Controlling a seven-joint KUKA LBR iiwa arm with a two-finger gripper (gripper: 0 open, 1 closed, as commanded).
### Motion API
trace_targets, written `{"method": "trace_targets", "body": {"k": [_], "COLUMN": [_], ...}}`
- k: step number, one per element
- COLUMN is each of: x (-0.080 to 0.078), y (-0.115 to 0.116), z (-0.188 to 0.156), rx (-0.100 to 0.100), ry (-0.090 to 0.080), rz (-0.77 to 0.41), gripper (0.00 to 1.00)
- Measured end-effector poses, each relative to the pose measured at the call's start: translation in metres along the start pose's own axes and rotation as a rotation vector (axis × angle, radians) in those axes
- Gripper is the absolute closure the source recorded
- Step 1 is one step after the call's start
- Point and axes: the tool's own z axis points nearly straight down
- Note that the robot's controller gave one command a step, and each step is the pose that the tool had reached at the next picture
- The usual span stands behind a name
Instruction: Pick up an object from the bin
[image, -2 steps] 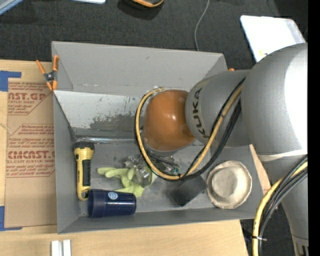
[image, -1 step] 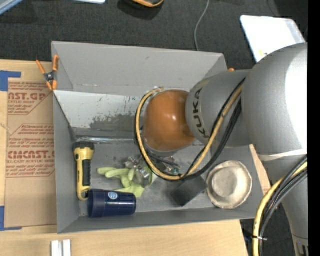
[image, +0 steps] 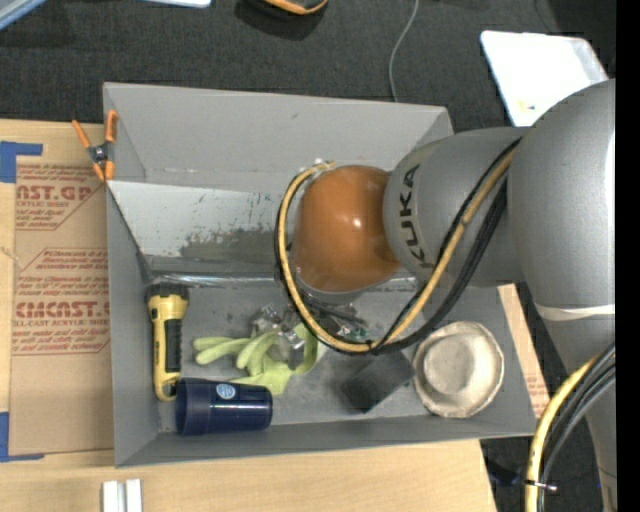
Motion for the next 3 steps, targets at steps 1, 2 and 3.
{"method": "trace_targets", "body": {"k": [1,2,3], "x": [-0.001,-0.001,-0.001], "y": [0.001,0.001,0.001], "z": [-0.021,-0.071,-0.109], "rx": [0.0,-0.003,-0.003], "ry": [0.001,0.004,0.005], "rz": [-0.001,-0.001,-0.001], "gripper": [1.0,1.0,1.0]}}
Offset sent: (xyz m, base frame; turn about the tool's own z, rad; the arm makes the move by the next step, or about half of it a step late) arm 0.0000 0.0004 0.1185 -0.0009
